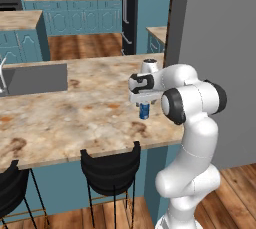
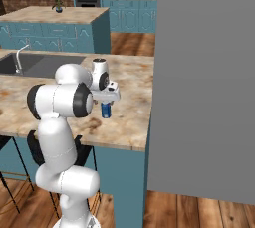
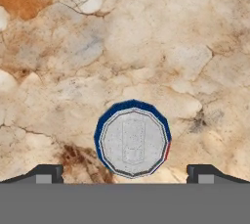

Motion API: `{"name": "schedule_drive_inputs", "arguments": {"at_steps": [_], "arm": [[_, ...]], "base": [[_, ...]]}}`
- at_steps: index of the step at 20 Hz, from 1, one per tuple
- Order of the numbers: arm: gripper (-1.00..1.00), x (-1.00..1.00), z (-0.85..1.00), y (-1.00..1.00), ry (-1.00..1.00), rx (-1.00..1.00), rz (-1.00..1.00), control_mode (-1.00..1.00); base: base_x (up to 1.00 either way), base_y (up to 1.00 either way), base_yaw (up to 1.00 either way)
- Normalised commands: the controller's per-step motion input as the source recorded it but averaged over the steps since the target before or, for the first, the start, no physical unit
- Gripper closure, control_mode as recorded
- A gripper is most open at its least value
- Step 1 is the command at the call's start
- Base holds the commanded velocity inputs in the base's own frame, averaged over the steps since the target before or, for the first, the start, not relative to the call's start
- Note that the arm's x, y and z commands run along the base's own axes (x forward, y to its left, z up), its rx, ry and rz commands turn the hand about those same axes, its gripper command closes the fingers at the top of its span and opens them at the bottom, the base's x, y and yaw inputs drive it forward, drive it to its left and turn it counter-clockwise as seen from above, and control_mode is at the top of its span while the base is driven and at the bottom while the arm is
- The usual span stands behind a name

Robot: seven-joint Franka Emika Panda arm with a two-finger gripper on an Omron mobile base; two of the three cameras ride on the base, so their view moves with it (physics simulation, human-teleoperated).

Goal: Four empty soda cans are scattered around the kitchen. Gather all the cans and cluster them next to the stove for recycling.

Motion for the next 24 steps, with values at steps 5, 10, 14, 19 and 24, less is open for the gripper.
{"name": "schedule_drive_inputs", "arguments": {"at_steps": [5, 10, 14, 19, 24], "arm": [[-1.0, 0.14, -0.1, 0.0, 0.0, 0.0, 0.0, -1.0], [-1.0, 0.0, -0.05, 0.0, 0.0, 0.0, 0.0, -1.0], [-1.0, 0.0, -0.02, 0.0, 0.0, 0.0, 0.0, -1.0], [-1.0, 0.0, -0.09, 0.0, 0.0, 0.0, 0.0, -1.0], [-1.0, 0.0, -0.2, 0.0, 0.0, 0.0, 0.0, -1.0]], "base": [[0.0, 0.0, 0.0], [0.0, 0.0, 0.0], [0.0, 0.0, 0.0], [0.0, 0.0, 0.0], [0.0, 0.0, 0.0]]}}
